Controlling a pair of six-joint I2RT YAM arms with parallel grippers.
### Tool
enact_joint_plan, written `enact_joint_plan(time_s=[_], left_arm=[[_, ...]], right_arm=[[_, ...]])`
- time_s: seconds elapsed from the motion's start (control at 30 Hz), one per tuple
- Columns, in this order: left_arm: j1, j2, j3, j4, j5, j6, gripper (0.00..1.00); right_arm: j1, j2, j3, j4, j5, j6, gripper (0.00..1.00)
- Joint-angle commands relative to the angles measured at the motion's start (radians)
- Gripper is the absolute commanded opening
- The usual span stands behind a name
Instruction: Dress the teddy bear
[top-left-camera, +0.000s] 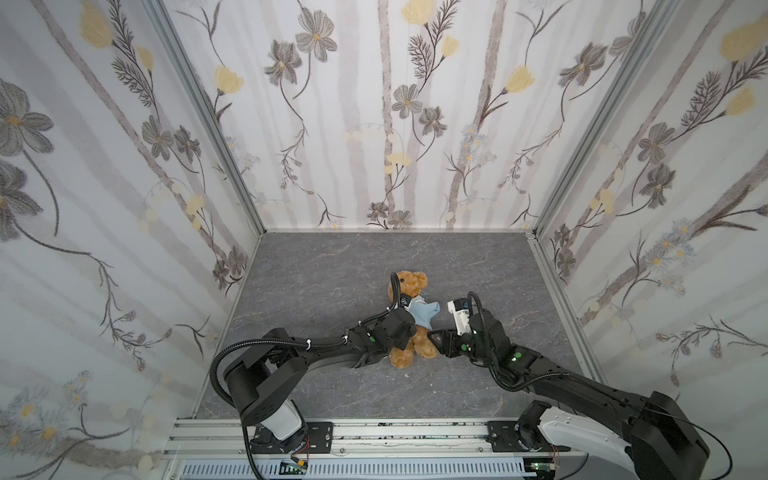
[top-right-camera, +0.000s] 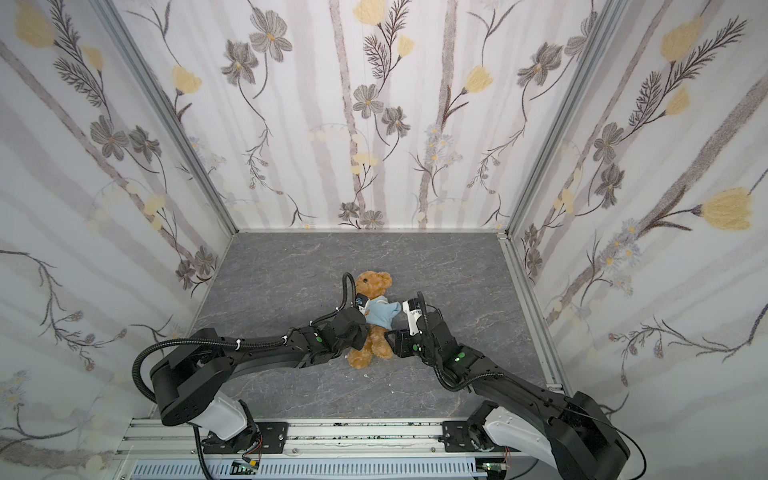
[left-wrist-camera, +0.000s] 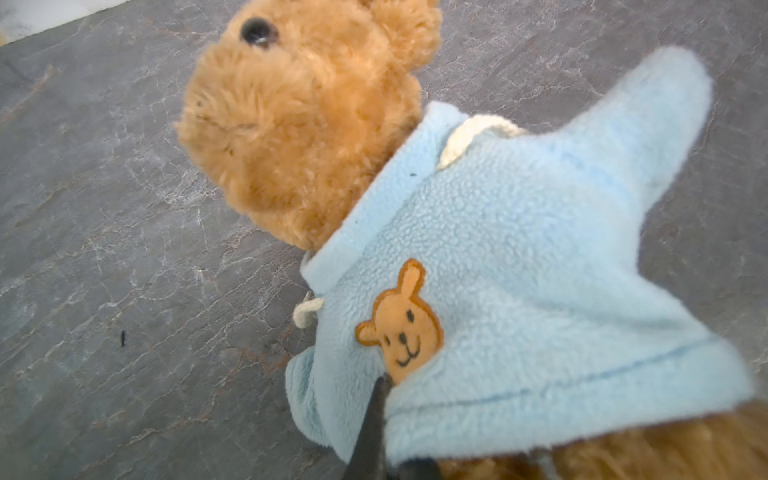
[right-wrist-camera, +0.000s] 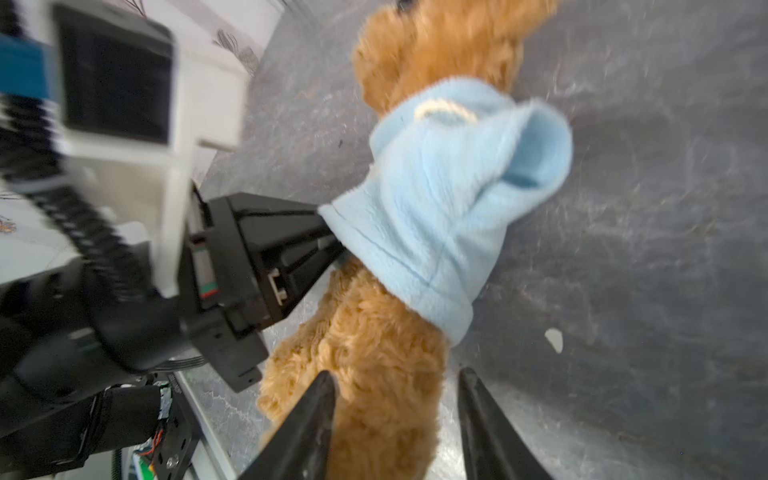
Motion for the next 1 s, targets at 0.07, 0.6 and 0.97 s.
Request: enact_joint_plan(time_s=[0.07,0.6,0.97], left_arm=[[0.058,-0.047,-0.008,0.014,0.160,0.102,0.00],[0.142,-0.244,-0.144,0.039,0.380,-0.032,0.61],[0.330,-0.524,-0.271,-0.077,0.326,-0.247,0.76]], right_arm=[[0.016,-0.062,0.009,0.133,0.121,-0.360,0.61],[0.080,0.197,0.155,0.204,0.096,-1.006,0.56],[0.160,0.402,0.393,-0.071,0.160,-1.202,0.52]])
